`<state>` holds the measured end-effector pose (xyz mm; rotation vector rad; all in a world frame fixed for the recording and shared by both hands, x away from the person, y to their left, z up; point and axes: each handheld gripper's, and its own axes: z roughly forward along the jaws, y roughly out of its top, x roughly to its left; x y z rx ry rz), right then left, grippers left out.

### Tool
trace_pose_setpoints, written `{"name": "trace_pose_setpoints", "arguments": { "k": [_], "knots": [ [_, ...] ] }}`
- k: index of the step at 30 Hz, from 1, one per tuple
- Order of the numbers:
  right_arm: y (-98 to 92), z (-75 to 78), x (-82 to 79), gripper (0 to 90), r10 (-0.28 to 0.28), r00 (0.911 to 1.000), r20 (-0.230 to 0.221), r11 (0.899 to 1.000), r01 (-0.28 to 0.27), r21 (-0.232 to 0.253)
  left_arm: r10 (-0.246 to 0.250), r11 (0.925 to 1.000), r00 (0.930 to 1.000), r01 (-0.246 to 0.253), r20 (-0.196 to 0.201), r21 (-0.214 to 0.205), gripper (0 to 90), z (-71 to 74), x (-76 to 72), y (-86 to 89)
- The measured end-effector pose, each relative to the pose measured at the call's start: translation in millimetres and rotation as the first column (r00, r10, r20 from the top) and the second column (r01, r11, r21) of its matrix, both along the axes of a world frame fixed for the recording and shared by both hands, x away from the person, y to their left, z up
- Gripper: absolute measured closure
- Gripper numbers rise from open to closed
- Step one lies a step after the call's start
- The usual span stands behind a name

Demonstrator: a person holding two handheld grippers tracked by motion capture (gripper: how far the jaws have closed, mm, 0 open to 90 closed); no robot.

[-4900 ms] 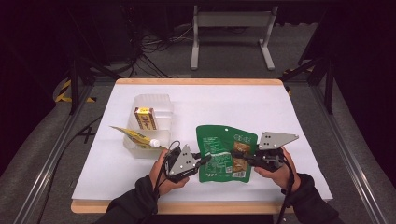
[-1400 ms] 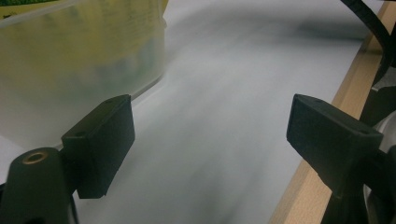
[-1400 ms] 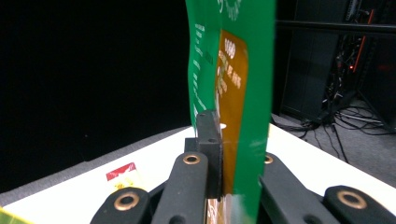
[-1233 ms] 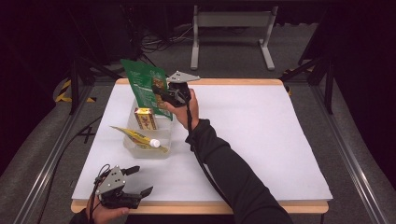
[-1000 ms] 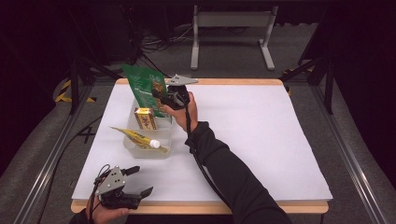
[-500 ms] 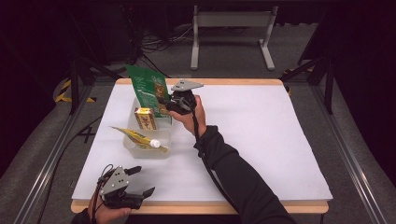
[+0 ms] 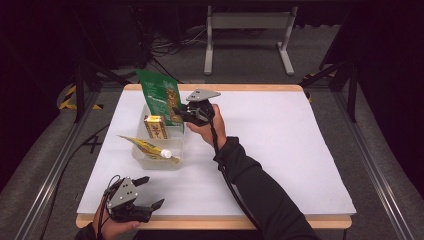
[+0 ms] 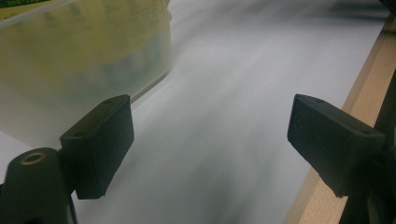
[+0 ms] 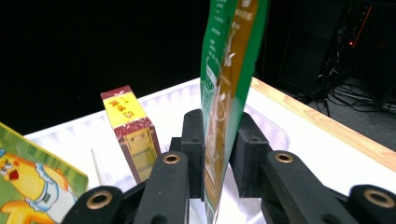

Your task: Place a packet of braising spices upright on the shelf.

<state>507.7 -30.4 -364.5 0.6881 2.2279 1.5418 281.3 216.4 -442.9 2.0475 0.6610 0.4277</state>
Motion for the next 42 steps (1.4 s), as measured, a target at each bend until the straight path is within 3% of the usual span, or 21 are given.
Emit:
{"name": "trace_pose_setpoints", "arguments": {
  "k": [6,19,29,42],
  "knots": [
    [-5.9,3.6,-3.5,78.5,0.003,0.9999,0.015,0.999,-0.002,-0.046,0.017,0.9998,0.9998,-0.017,0.007,0.014,15.5,0.7,2.2,1.5],
    [-14.1,2.0,-8.4,87.1,-0.002,0.9998,0.020,0.996,0.004,-0.090,0.021,0.9996,0.9997,-0.021,0.011,0.019,16.1,1.2,7.7,2.3],
    [-21.2,4.4,-12.6,86.1,0.000,0.9996,0.028,0.993,0.004,-0.122,0.021,0.9995,0.9996,-0.021,0.018,0.023,16.4,1.1,5.9,2.1],
    [-35.0,10.5,-26.1,83.8,0.015,0.9986,0.050,0.981,-0.005,-0.195,0.016,0.9993,0.9997,-0.017,0.017,0.032,16.3,-0.1,6.1,0.1]
  ]
}}
